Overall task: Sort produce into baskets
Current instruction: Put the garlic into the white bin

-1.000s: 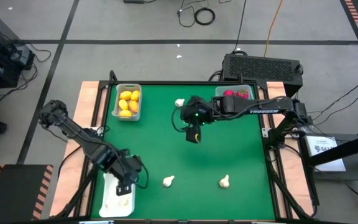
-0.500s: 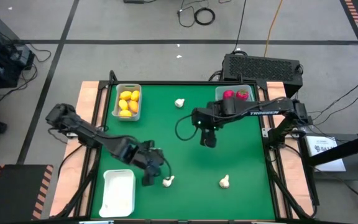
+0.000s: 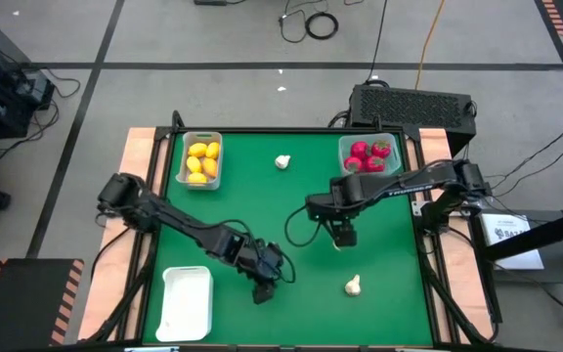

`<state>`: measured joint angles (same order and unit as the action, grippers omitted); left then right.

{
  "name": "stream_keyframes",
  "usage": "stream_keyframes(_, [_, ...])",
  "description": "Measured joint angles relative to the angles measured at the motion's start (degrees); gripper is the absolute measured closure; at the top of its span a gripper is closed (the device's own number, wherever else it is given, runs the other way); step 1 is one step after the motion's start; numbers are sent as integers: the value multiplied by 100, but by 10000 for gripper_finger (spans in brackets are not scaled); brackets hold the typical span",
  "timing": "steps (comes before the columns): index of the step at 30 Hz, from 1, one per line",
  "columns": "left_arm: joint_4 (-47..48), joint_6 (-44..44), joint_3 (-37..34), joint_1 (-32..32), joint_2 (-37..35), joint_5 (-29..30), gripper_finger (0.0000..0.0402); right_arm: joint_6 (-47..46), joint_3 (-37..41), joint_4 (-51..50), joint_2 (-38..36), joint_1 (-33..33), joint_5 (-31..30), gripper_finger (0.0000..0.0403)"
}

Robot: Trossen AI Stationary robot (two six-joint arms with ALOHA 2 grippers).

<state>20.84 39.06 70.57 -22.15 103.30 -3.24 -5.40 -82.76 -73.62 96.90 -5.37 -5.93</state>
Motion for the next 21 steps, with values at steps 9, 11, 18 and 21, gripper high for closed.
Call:
stream_keyframes(9, [144, -344, -2, -258, 466, 242, 185, 133, 218, 161, 0, 1, -8, 133])
stream_keyframes(11, [137, -344, -2, -313, 486, 241, 185, 181, 218, 231, 0, 12, -15, 133])
stream_keyframes(18, [291, -360, -2, -417, 486, 334, 185, 268, 220, 456, -2, 130, -22, 133])
stream_keyframes(21, [478, -518, -2, -474, 486, 665, 185, 272, 218, 558, -2, 172, -26, 133])
